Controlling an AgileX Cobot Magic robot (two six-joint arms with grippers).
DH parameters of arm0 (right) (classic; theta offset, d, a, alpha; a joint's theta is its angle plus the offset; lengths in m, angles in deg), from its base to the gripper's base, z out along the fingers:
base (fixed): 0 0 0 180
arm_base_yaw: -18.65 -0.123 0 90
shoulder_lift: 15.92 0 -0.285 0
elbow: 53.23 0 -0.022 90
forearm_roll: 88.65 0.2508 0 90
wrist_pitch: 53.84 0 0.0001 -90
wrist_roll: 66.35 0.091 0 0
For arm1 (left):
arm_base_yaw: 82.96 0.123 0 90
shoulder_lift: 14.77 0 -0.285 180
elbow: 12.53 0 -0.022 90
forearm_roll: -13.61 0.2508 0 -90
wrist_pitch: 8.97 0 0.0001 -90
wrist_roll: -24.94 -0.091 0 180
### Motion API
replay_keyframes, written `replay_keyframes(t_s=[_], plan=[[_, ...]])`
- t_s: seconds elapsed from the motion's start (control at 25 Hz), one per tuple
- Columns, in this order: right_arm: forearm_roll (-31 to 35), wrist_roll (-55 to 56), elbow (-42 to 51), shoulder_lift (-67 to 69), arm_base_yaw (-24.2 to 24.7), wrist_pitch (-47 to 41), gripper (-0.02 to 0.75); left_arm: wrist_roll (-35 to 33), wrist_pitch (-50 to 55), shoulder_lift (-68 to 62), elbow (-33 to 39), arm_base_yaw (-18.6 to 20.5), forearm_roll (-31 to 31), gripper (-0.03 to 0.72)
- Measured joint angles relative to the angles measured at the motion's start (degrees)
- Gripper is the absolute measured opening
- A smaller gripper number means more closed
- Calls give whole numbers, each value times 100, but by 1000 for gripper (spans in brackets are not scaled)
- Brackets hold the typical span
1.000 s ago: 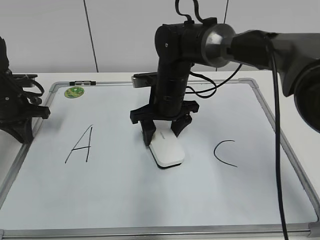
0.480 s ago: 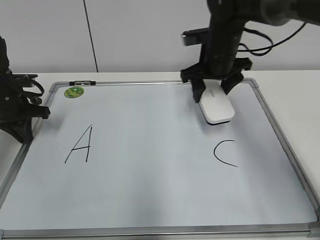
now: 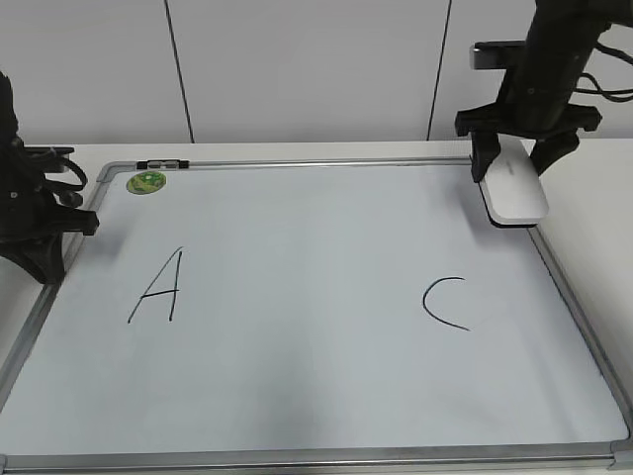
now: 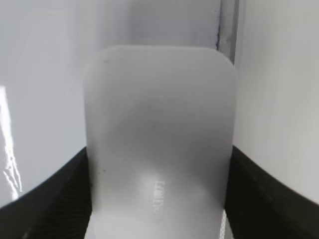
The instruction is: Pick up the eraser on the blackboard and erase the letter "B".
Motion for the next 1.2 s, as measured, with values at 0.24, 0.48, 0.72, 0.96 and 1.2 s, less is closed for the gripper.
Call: replay_keyframes(t_s=[0.24,0.48,0.72,0.96,1.2], plan=[[13,-81,335,0,178,-10,531,0,0,0,0,0,0,36],[1,-116,393,98,236,-1,531,0,0,0,0,0,0,37],[1,-127,393,143,236,-1,531,0,0,0,0,0,-11,39],[1,-137,393,146,236,-1,531,0,0,0,0,0,-11,39],[1,-137,393,266,236,11,531,0,0,0,0,0,-11,39]])
